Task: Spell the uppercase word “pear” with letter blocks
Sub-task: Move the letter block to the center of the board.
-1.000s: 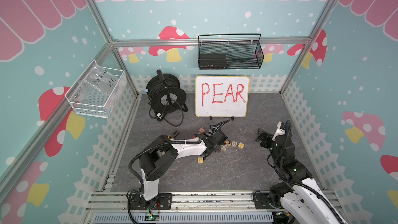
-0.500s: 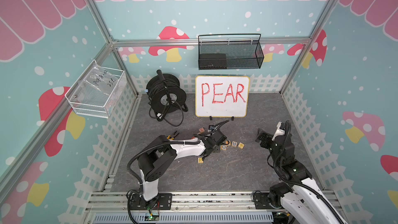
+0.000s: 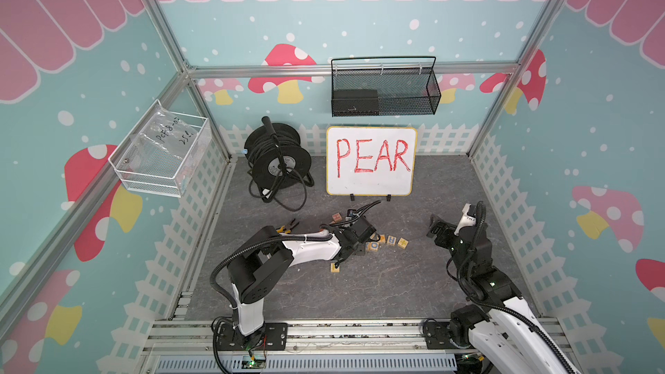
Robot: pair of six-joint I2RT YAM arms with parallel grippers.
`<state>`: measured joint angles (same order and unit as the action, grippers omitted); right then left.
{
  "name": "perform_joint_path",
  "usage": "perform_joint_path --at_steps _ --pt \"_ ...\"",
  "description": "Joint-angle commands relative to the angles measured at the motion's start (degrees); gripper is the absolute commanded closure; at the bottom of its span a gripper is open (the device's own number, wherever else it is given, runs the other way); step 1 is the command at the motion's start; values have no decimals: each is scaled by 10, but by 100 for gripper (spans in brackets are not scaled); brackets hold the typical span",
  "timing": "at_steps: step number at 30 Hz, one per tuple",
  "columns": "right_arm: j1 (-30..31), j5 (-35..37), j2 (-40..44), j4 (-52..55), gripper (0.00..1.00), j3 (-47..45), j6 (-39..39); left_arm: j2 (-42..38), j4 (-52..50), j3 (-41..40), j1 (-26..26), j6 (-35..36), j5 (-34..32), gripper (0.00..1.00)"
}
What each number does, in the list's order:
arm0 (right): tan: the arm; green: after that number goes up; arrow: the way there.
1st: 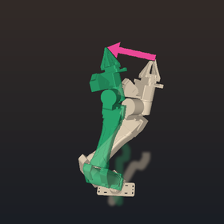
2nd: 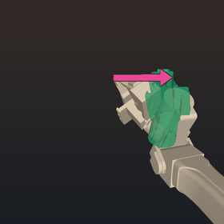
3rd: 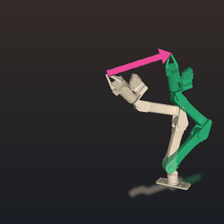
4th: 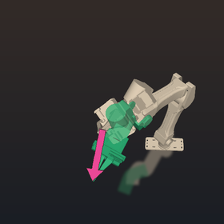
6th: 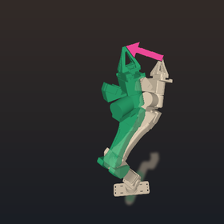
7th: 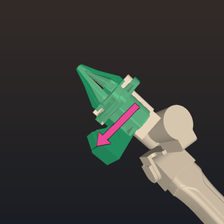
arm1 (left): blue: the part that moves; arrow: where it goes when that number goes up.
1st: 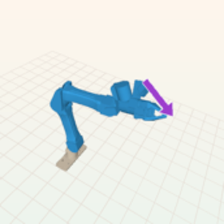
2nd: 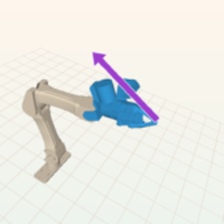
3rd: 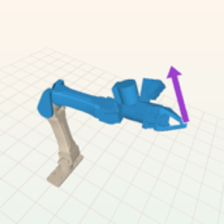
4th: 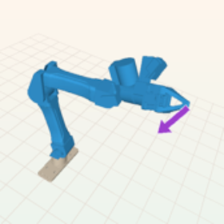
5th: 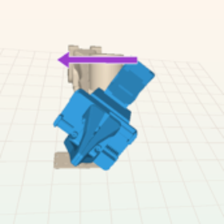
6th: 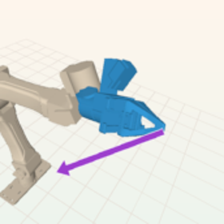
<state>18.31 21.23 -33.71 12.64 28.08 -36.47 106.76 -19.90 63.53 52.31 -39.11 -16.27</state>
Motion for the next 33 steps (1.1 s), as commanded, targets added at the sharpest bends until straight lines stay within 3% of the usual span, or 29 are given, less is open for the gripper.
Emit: perform_joint_path --at_steps 1,11,33 --pt "-2 6 6 5 1 -10 -3 18 -43 17 2 49 0 55" --pt "-3 7 12 9 1 -14 -7 13 -72 11 5 149 -9 66" --pt "-2 11 25 19 1 -14 -10 -58 -99 -49 27 304 177 68"
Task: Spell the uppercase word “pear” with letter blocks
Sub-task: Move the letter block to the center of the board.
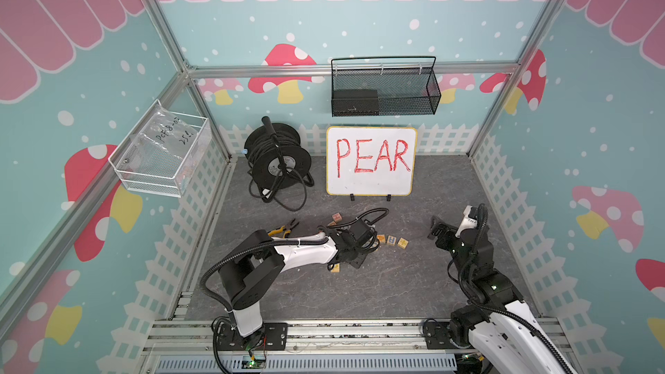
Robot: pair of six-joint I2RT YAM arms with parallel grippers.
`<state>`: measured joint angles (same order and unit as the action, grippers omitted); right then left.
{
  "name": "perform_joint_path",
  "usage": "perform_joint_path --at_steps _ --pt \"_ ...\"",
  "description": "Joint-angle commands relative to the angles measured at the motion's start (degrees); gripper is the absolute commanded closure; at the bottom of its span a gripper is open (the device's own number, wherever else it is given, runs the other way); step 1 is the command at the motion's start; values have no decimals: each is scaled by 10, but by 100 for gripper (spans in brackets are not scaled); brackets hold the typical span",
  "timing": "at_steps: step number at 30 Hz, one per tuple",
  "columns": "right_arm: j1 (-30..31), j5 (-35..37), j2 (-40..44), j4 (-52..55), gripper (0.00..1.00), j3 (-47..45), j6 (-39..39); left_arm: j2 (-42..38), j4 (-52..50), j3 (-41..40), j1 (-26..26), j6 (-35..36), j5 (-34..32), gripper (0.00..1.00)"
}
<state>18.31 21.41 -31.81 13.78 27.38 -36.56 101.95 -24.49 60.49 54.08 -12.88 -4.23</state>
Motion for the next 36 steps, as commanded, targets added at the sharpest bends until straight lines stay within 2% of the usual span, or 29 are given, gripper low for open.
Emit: perform_joint_path --at_steps 1,5,9,11,14,22,26,29,31,36 --pt "-3 9 6 8 1 -7 -9 -14 -60 -20 15 49 56 68" --pt "-3 7 5 7 1 -7 -11 -13 -96 -11 36 80 37 66" --pt "-3 6 5 8 1 -7 -11 -9 -100 -6 48 82 18 65" --pt "-2 5 6 8 1 -7 -10 -16 -92 -7 49 73 12 59" --pt "-3 4 9 9 1 -7 -10 -31 -73 -8 48 45 4 45" --pt "-3 3 17 9 1 -11 -8 -99 -39 -13 48 -67 -16 29" --pt "-3 1 18 7 1 -12 3 -112 -68 3 37 -175 -37 27" --pt "-3 -9 21 -3 1 -11 11 -108 -104 22 16 -265 -14 27" --pt "-3 -58 26 -38 0 -15 38 -107 -115 22 2 -309 21 27" --pt "-3 -273 48 -174 0 -58 108 -107 -110 19 -16 -392 93 26"
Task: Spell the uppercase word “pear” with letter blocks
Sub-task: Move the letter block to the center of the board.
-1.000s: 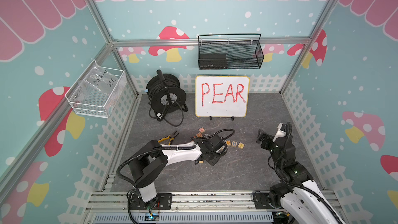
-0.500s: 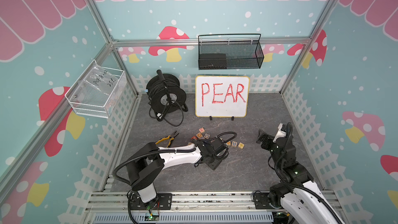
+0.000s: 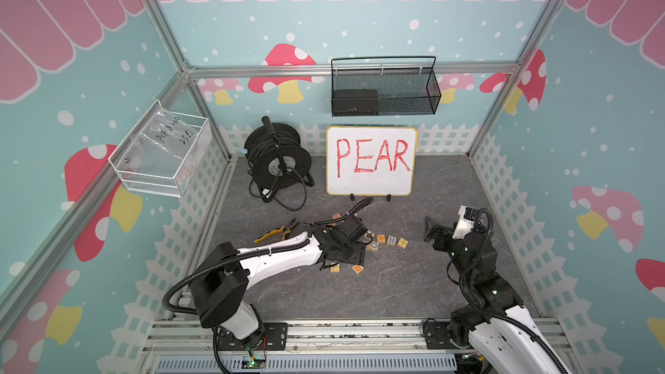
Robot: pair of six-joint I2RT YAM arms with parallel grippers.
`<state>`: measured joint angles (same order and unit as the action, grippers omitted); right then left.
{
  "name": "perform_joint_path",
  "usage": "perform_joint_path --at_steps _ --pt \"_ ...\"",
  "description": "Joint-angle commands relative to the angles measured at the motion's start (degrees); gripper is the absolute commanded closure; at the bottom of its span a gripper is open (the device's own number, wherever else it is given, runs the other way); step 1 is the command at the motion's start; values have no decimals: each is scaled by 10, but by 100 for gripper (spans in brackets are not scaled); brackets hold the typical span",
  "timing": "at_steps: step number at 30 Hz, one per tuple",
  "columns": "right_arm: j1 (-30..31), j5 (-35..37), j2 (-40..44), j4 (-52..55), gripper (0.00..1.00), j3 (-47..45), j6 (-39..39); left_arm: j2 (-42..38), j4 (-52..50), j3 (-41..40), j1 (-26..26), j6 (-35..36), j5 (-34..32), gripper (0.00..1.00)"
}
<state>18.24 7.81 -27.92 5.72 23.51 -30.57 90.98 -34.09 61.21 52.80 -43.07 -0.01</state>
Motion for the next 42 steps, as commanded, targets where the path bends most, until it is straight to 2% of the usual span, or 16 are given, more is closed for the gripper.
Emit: perform_joint_path --at_steps 1,3,8,21,28,42 --pt "-2 -178 9 -111 0 -24 56 4 -9 9 -4 -103 66 26" --pt "-1 -276 -2 -140 1 -31 73 13 2 3 -5 -133 96 26" --pt "-1 -391 -30 -166 3 -45 83 36 21 -1 -4 -192 138 26" --pt "0 -493 -43 -222 4 -69 68 80 -10 25 4 -252 121 30" --pt "2 -494 -72 -221 6 -65 72 117 -17 46 3 -251 115 32" --pt "1 -406 -85 -161 6 -52 88 173 -24 68 3 -225 109 44"
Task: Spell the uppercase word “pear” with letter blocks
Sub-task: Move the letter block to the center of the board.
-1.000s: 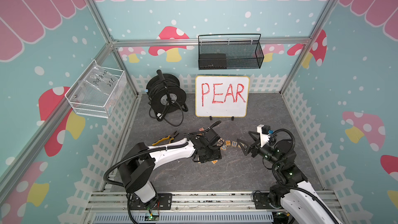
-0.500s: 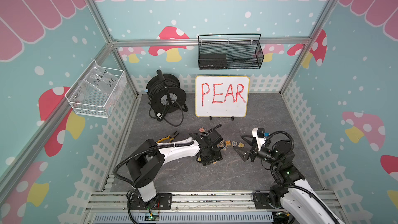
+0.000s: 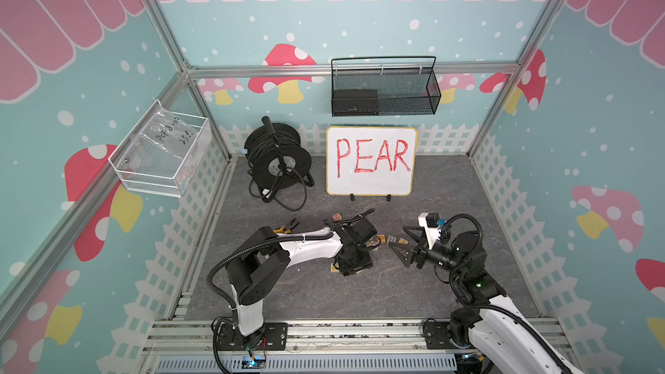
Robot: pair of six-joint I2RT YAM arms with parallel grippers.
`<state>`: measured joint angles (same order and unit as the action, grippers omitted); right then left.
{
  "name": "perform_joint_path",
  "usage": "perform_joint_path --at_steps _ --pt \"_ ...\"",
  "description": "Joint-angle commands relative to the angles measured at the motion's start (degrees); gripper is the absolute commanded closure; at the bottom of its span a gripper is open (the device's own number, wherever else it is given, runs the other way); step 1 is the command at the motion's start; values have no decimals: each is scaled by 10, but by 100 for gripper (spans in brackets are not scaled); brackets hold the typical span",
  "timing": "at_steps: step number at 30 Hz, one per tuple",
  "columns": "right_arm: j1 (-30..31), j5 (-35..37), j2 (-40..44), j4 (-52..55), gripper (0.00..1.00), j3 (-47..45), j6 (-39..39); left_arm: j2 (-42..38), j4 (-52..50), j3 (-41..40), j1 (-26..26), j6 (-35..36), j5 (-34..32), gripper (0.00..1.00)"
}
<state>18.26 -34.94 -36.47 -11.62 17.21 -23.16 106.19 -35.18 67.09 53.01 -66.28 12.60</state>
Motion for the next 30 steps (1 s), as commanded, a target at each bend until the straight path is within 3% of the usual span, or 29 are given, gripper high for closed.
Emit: perform_joint_path --at_steps 1,11,17,30 --pt "1 26 0 15 6 12 13 24 -21 12 1 16 -25 46" --pt "1 68 -10 32 6 18 16 37 -73 22 10 92 -87 61" --pt "1 79 -25 36 6 24 19 27 -120 32 23 145 -147 63" --pt "2 109 -63 52 6 50 30 -18 -98 -27 24 149 -155 64"
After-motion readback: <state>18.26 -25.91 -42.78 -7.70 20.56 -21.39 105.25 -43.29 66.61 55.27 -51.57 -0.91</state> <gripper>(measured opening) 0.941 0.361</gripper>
